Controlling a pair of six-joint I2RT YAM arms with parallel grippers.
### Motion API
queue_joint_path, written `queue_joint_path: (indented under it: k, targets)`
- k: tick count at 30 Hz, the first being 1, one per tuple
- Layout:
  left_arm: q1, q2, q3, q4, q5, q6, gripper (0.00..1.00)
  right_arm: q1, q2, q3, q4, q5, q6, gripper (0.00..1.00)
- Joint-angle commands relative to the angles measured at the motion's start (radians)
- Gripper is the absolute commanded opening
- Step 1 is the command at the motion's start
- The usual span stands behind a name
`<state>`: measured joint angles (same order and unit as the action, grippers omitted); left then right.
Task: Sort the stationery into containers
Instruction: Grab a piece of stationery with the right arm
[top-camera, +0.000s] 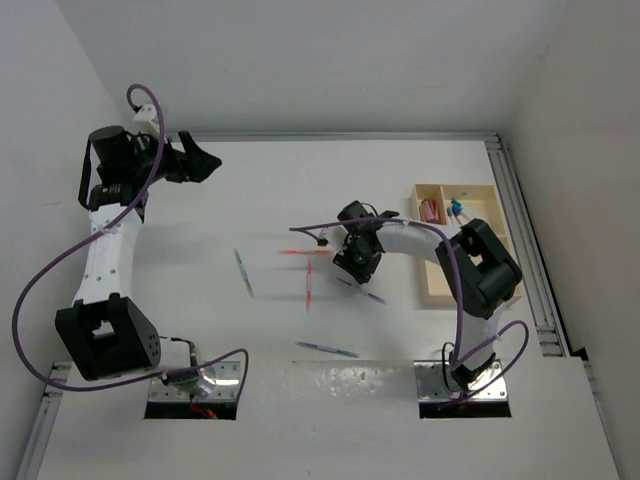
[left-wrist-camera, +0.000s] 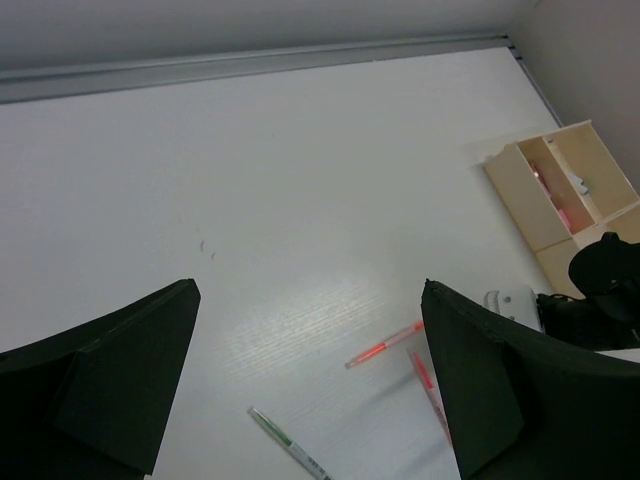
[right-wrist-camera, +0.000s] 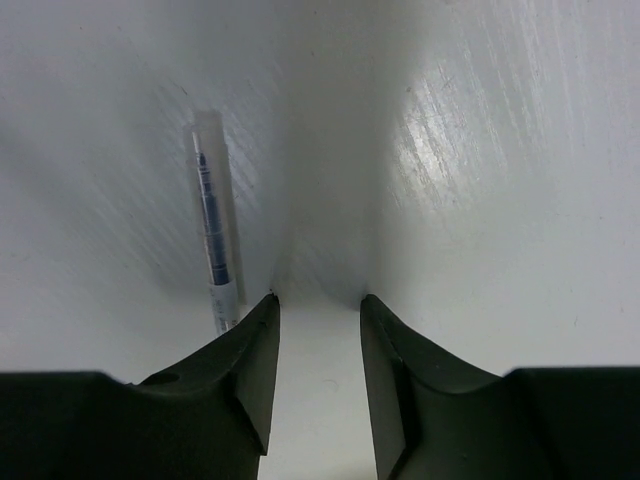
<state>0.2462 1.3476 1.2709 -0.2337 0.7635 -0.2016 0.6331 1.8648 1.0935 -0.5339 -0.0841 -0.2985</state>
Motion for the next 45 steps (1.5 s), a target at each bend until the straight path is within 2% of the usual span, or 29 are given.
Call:
queue_joint_path:
  k: [1, 11, 21, 29, 32, 35, 39, 43, 45]
  targets:
    - [0.022, -0.053, -0.034, -0.021, 0.033, 0.025, 1.00, 0.017, -0.027, -0.033, 0.055, 0.023, 0.042, 0.38]
    - [0.034, -0.105, -0.067, -0.029, 0.011, 0.065, 1.00, 0.048, -0.141, 0.032, -0.043, -0.006, 0.147, 0.47]
    - [0.036, -0.117, -0.084, -0.018, 0.008, 0.059, 1.00, 0.148, -0.191, -0.121, -0.014, -0.072, 0.199, 0.48]
    - [0.036, -0.123, -0.085, -0.019, 0.007, 0.051, 1.00, 0.211, -0.118, -0.172, 0.083, 0.009, 0.220, 0.48]
    - [0.036, -0.128, -0.084, -0.022, 0.004, 0.059, 1.00, 0.223, -0.087, -0.176, 0.112, 0.055, 0.219, 0.43]
    - [0.036, -0.128, -0.085, -0.026, -0.003, 0.064, 1.00, 0.234, -0.075, -0.196, 0.155, 0.124, 0.214, 0.34]
    - [0.036, -0.125, -0.088, -0.016, -0.004, 0.057, 1.00, 0.246, -0.059, -0.221, 0.178, 0.182, 0.199, 0.29]
    - [0.036, -0.114, -0.090, -0.001, -0.003, 0.056, 1.00, 0.244, -0.093, -0.250, 0.167, 0.166, 0.165, 0.11]
    - [0.033, -0.107, -0.096, 0.016, 0.002, 0.054, 1.00, 0.238, -0.166, -0.273, 0.158, 0.132, 0.127, 0.06]
